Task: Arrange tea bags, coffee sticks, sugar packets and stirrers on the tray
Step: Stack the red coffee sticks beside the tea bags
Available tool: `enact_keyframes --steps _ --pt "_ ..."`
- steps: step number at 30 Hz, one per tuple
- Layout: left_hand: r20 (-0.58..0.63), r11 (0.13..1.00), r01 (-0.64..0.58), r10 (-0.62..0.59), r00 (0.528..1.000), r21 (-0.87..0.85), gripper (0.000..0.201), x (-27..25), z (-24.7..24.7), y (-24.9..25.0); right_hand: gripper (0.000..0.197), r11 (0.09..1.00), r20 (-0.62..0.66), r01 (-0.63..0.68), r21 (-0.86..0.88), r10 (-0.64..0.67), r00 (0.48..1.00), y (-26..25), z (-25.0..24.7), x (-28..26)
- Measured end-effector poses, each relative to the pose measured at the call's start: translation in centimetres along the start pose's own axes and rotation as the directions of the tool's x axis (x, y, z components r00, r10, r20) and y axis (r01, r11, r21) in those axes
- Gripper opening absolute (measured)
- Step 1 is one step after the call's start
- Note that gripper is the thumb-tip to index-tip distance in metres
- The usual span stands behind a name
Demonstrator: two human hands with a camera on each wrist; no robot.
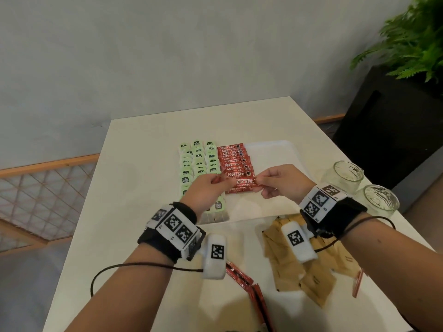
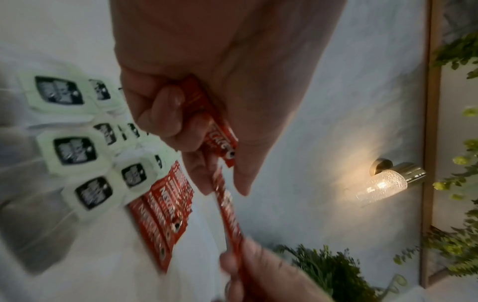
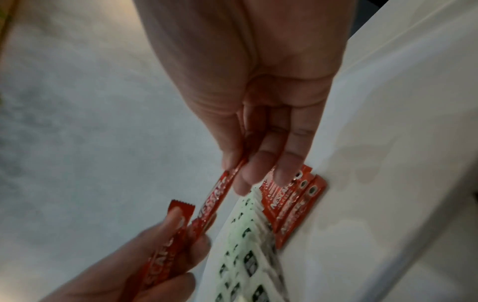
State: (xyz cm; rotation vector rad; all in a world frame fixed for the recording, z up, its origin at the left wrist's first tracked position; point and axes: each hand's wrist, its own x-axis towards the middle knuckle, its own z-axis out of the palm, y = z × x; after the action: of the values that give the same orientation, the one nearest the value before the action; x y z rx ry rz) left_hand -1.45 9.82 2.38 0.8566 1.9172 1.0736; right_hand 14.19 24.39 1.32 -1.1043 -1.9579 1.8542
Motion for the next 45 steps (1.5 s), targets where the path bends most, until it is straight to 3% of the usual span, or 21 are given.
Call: enact_keyframes --steps 2,5,8,11,17,23,28,33,35,37,40,42,45 --pt "-0.043 0.996 0.083 -0.081 0.996 0.038 0.042 0.7 -1.1 0.6 0.017 0.996 -0.034 -0.058 -0.068 0.056 0.998 1.1 -0.8 0.8" --pt "-0.113 0.971 0.194 -0.211 0.971 -0.142 0.041 1.9 -2.3 1.1 0.015 0.94 -0.12 -0.155 -0.303 0.124 0.985 2.9 -1.2 1.8" --pt "-0.115 0.967 0.199 -0.219 0.969 -0.16 0.036 2.7 -2.8 0.5 0.011 0.859 -0.147 -0.201 -0.472 0.147 0.978 3.8 -0.7 2.5" --pt "-0.084 0.975 0.191 -0.201 0.976 -0.118 0.031 3.3 -2.9 0.0 0.003 0.853 -0.176 -0.216 -0.476 0.148 0.973 3.8 0.3 3.4" --pt "-0.071 0.974 0.139 -0.154 0.986 -0.179 0.027 3.6 -3.0 -1.3 0.026 0.85 -0.273 -0.273 -0.45 0.16 0.949 3.9 1.3 4.9" --pt "-0.09 0.972 0.124 -0.144 0.985 -0.197 0.022 3.3 -3.2 -2.1 0.029 0.838 -0.248 -0.263 -0.478 0.158 0.956 3.2 1.6 5.7" --pt "-0.038 0.97 0.125 -0.135 0.99 -0.207 0.02 2.7 -3.4 -2.1 0.025 0.838 -0.241 -0.235 -0.492 0.128 0.962 3.0 1.8 5.8" --pt "-0.017 0.982 0.048 -0.052 0.999 -0.181 0.039 2.1 -3.0 -2.3 0.035 0.829 -0.268 -0.206 -0.519 0.07 0.961 2.9 1.3 5.1" --pt "-0.033 0.987 0.024 -0.029 0.999 -0.161 0.04 1.9 -2.6 -2.3 0.04 0.872 -0.242 -0.124 -0.474 0.007 0.97 2.2 1.3 4.4" --pt "-0.02 0.993 -0.015 0.012 1.0 -0.12 0.04 1.7 -1.9 -2.1 0.045 0.949 -0.173 -0.054 -0.309 0.0 0.985 1.0 1.7 3.4" --pt "-0.006 0.992 -0.122 0.122 0.992 -0.008 0.039 1.5 -0.4 -1.7 0.046 0.993 -0.037 -0.102 -0.063 0.1 0.994 -0.6 2.4 1.9" --pt "-0.017 0.973 -0.212 0.215 0.977 0.094 0.039 1.2 0.4 -1.3 0.037 0.991 0.034 -0.135 -0.017 0.136 0.99 -0.9 2.6 1.0" --pt "-0.051 0.942 -0.292 0.304 0.951 0.163 0.043 0.7 1.0 -1.0 0.018 0.995 0.082 -0.088 0.039 0.085 0.993 -0.7 2.1 0.1"
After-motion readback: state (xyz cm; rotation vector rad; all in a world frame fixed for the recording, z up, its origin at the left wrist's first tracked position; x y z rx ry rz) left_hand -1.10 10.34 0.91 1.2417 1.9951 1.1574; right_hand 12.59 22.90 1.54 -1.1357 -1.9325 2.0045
